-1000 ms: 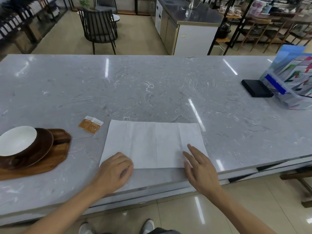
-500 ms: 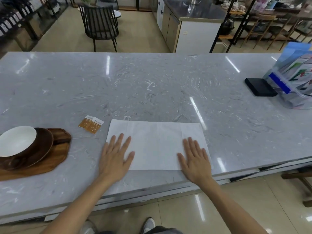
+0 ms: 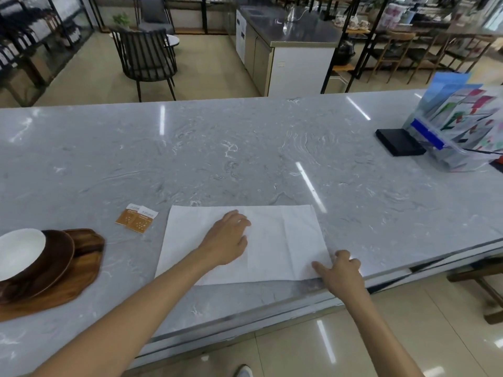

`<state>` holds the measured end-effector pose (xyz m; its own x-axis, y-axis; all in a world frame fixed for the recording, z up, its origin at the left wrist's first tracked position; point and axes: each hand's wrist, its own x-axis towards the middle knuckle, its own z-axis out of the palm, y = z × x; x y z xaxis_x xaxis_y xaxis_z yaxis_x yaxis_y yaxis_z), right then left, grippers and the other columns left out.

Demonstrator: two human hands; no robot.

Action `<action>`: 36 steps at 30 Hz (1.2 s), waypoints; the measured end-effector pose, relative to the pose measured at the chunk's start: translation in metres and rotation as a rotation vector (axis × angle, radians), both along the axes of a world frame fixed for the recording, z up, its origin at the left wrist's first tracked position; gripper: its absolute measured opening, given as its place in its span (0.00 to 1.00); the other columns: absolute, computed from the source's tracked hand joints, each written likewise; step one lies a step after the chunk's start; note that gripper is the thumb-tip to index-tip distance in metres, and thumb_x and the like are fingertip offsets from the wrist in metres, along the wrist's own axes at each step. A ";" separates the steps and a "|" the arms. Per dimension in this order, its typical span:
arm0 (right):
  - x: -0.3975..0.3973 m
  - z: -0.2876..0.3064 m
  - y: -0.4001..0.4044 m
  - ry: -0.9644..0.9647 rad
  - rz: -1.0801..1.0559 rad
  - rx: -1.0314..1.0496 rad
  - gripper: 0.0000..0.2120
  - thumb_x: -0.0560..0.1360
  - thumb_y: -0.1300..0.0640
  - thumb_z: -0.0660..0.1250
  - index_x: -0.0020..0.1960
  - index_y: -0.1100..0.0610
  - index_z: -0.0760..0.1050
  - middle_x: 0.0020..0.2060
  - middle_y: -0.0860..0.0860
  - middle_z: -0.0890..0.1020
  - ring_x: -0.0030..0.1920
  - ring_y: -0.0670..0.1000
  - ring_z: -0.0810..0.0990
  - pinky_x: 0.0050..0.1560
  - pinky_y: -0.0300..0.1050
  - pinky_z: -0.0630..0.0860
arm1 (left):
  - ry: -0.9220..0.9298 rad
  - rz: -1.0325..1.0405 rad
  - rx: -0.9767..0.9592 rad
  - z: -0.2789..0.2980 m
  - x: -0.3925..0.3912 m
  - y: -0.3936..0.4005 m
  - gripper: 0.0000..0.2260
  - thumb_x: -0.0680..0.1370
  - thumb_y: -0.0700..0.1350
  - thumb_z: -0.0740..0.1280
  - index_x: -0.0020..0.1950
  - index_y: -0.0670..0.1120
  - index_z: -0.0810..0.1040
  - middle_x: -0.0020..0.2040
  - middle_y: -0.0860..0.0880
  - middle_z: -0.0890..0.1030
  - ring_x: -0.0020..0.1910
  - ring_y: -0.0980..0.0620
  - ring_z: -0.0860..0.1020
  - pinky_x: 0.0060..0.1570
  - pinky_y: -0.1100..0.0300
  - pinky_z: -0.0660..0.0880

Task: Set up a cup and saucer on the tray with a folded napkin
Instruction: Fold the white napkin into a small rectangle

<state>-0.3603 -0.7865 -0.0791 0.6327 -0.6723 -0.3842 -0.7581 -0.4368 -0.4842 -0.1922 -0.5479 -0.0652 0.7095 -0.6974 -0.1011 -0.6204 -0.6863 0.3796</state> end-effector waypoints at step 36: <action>0.212 0.153 -0.050 -0.480 0.558 -0.008 0.07 0.76 0.51 0.72 0.40 0.48 0.84 0.30 0.48 0.85 0.33 0.45 0.82 0.33 0.41 0.73 | -0.282 -0.076 0.064 0.146 0.167 -0.001 0.08 0.80 0.44 0.67 0.46 0.43 0.83 0.40 0.47 0.84 0.42 0.45 0.81 0.42 0.50 0.77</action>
<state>-0.1483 -0.8364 0.0741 0.9789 -0.2027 0.0247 -0.1274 -0.7007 -0.7020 -0.0252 -0.5492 0.0807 0.6619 -0.7481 0.0469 -0.7457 -0.6509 0.1424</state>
